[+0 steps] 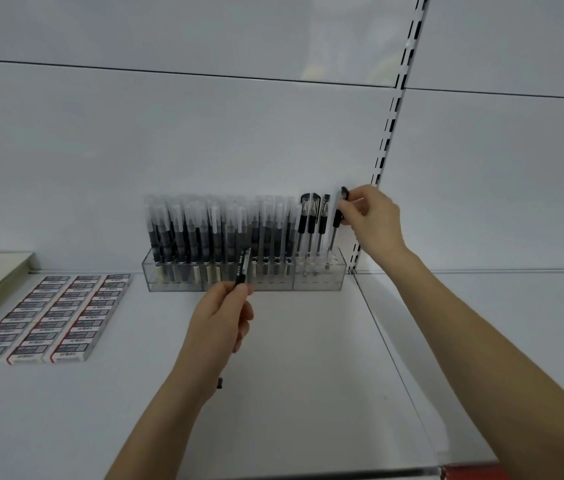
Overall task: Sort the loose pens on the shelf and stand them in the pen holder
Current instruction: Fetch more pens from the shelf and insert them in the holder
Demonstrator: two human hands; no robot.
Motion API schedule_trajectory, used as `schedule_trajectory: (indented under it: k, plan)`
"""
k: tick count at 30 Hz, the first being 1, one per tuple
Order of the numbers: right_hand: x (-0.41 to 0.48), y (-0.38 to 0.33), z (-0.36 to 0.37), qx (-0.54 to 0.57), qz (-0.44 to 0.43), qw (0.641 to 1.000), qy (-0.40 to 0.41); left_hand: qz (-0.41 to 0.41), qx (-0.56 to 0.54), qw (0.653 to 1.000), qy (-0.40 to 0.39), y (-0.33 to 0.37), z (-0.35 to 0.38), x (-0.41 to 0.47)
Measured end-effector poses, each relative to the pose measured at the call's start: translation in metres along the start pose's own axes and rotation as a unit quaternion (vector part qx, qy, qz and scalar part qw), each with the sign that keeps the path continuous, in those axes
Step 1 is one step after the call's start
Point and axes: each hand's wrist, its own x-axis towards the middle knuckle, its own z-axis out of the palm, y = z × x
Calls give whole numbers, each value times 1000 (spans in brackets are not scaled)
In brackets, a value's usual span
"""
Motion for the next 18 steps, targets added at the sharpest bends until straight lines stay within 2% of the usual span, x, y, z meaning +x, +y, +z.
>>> schedule_trajectory:
  k: [4,6,8,9,13,18]
  plan:
    - [-6,7,5,-19,39,999,-27,11,-32,999,-6,2,0,-2]
    - [-14,3,-1,-30,42,999,0,34,-33,999,-9,2,0,-3]
    - [-30,-8,-8,19,27,999,31,54,-34,998,-10,2,3,-3]
    - [-41,-15,-10,63,20,998,17,61,-31,998,-13,2,5,-2]
    - [-81,-43,-15,206,27,960,-185,85,-8,995,-42,4,20,-1]
    - [-86,-46,-15,256,36,945,-198,92,11,993,-68,6,33,-3]
